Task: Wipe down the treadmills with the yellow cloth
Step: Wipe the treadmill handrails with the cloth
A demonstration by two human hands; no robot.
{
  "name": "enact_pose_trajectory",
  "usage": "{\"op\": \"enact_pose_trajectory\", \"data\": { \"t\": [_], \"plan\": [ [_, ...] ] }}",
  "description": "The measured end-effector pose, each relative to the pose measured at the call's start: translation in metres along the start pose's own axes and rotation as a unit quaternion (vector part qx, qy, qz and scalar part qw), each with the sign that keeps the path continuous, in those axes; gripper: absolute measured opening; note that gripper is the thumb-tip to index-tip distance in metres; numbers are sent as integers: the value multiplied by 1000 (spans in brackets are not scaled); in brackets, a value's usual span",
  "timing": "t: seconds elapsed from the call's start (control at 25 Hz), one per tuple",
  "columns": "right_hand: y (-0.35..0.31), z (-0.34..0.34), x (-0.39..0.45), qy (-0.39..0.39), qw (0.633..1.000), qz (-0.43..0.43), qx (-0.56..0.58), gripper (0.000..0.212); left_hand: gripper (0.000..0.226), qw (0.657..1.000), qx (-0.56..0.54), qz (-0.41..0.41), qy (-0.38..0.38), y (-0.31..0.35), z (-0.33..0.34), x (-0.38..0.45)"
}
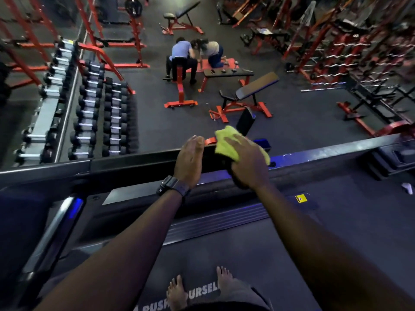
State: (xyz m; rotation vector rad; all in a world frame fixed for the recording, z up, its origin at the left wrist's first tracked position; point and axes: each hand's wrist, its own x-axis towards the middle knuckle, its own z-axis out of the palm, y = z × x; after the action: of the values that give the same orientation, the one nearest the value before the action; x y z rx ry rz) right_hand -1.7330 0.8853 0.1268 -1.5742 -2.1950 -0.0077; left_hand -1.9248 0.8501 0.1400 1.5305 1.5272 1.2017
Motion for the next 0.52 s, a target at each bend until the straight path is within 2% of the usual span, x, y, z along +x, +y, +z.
{"op": "enact_pose_trajectory", "data": {
  "t": [0.08, 0.12, 0.2, 0.28, 0.32, 0.44, 0.48, 0.52],
  "plan": [
    [15, 0, -2, 36, 992, 119, 5, 64, 71, 999, 40, -3, 1, -4, 4, -2],
    [3, 7, -2, 20, 991, 129, -9, 67, 77, 998, 64, -2, 5, -6, 9, -1],
    [-26, 21, -10, -22, 999, 37, -13, 68, 88, 994, 104, -13, 22, -7, 26, 3],
    [0, 14, -13, -51, 996, -64, 25, 65, 101, 988, 147, -32, 37, -6, 41, 7],
    [27, 6, -11, -37, 996, -67, 36, 68, 104, 982, 183, -28, 38, -4, 47, 8],
    [82, -11, -6, 53, 988, 94, 109, 72, 101, 973, 232, -20, 5, 1, 61, 4],
    [82, -10, -6, 61, 975, 146, 156, 71, 94, 974, 225, -24, -15, 7, 68, 4],
    [74, -8, -7, 64, 964, 163, 200, 70, 87, 973, 225, -21, -38, 13, 76, 5]
  ]
}}
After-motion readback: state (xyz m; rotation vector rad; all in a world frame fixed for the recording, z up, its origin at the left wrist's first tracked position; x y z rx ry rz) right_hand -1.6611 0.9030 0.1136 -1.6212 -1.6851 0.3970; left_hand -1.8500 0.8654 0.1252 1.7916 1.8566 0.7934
